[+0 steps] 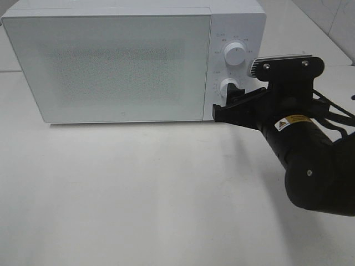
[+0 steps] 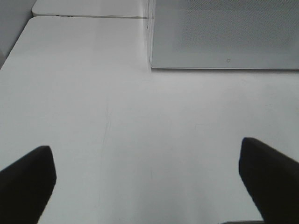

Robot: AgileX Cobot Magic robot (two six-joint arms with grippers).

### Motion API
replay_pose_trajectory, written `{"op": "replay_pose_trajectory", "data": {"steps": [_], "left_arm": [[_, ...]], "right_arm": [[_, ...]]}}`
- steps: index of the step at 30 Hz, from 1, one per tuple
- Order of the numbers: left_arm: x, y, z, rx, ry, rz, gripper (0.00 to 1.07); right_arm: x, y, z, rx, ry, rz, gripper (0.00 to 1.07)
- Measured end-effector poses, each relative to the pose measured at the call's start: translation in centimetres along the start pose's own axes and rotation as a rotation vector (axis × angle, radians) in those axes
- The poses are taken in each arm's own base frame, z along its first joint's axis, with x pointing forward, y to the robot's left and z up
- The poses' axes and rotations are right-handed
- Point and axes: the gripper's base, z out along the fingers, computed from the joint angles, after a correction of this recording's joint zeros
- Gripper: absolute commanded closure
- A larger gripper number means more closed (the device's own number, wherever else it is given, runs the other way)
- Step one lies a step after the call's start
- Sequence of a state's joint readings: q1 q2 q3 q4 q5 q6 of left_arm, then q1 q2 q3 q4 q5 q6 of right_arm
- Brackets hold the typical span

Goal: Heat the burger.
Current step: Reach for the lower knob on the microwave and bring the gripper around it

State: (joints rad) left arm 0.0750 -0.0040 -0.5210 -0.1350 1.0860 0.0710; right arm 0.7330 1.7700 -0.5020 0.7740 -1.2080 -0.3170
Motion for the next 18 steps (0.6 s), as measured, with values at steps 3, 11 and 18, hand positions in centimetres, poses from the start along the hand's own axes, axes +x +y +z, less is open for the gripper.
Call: {"op": "replay_pose_trajectory", "data": {"steps": [3,11,18], "left_arm": [[0.0,0.0,0.0,0.0,0.0,0.0,0.07],[0.0,0.0,0.0,0.0,0.0,0.0,0.07],[0.0,0.0,0.0,0.0,0.0,0.0,0.07]], "right_arm": [[0.1,0.6,0.7,0.001,-0.002,0.002,0.32],[1.1,2.1,2.9,0.004,0.007,-0.004,0.32],[1.9,2.3,4.6,0.032,0.016,-0.004,0.32]]}}
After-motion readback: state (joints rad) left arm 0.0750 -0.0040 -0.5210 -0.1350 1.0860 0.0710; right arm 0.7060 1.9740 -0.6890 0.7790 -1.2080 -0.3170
